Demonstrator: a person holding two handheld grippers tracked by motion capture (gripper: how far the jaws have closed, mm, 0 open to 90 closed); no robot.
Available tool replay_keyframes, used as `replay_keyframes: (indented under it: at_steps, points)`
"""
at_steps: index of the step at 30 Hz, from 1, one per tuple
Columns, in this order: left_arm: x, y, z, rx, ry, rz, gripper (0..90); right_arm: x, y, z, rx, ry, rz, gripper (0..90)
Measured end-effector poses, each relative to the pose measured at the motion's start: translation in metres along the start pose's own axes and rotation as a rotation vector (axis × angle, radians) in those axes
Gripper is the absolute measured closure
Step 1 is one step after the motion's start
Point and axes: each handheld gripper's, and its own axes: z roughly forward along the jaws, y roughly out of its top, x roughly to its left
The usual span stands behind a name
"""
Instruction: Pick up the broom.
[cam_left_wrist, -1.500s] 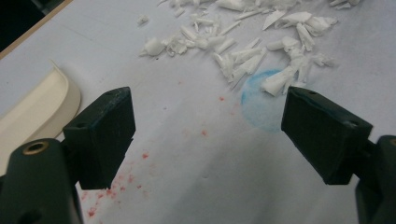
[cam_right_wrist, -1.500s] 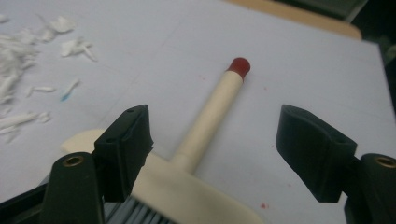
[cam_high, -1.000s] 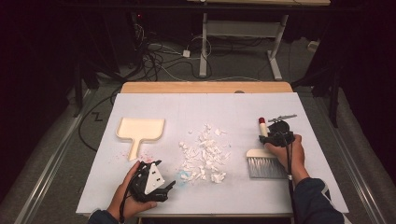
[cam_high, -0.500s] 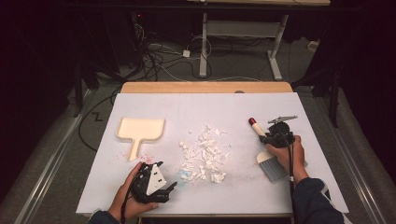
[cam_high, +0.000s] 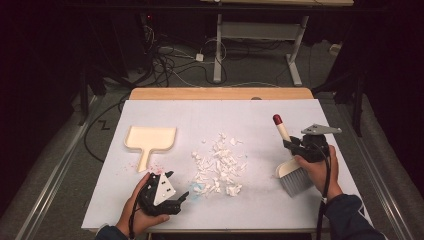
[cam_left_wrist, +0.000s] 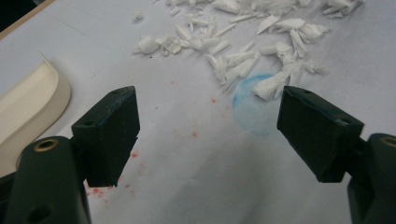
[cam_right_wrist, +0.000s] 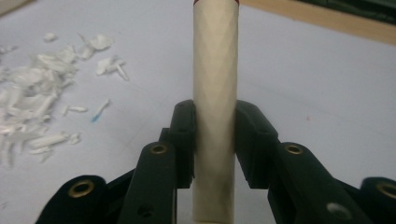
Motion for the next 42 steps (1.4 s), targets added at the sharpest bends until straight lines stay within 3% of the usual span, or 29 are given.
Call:
replay_keyframes:
  at_steps: [6, 11, 12, 17, 23, 27, 32, 35, 37, 39, 42]
  points:
    - [-0.001, 0.007, 0.001, -0.024, -0.014, -0.021, 19.8, 0.004, -0.003, -0.034, -0.111, 0.022, -0.004, 71.4]
    - [-0.005, 0.025, 0.003, -0.072, -0.027, -0.044, 19.8, 0.010, -0.001, -0.053, -0.184, 0.037, -0.004, 71.5]
    - [-0.007, 0.030, 0.004, -0.081, -0.046, -0.059, 19.7, 0.012, 0.001, -0.056, -0.194, 0.039, -0.012, 71.5]
    - [-0.024, 0.067, 0.015, -0.156, -0.130, -0.047, 19.7, 0.025, 0.009, -0.067, -0.253, 0.052, -0.025, 71.5]
    - [-0.058, 0.123, 0.041, -0.242, -0.278, -0.045, 20.6, 0.052, 0.018, -0.072, -0.285, 0.077, -0.047, 71.5]
    - [-0.077, 0.146, 0.058, -0.276, -0.328, -0.060, 23.2, 0.071, 0.021, -0.072, -0.289, 0.128, -0.072, 71.5]
    - [-0.087, 0.153, 0.078, -0.272, -0.351, -0.141, 29.0, 0.091, 0.020, -0.069, -0.301, 0.123, -0.112, 71.4]
    - [-0.084, 0.152, 0.080, -0.276, -0.359, -0.148, 37.8, 0.101, 0.019, -0.069, -0.307, 0.140, -0.135, 71.4]
    - [-0.078, 0.149, 0.080, -0.281, -0.391, -0.162, 47.9, 0.107, 0.019, -0.071, -0.316, 0.142, -0.152, 71.4]
    - [-0.076, 0.147, 0.079, -0.277, -0.388, -0.163, 57.4, 0.109, 0.019, -0.073, -0.328, 0.134, -0.164, 71.3]
    - [-0.070, 0.146, 0.075, -0.279, -0.398, -0.156, 62.9, 0.108, 0.019, -0.078, -0.339, 0.145, -0.155, 71.0]
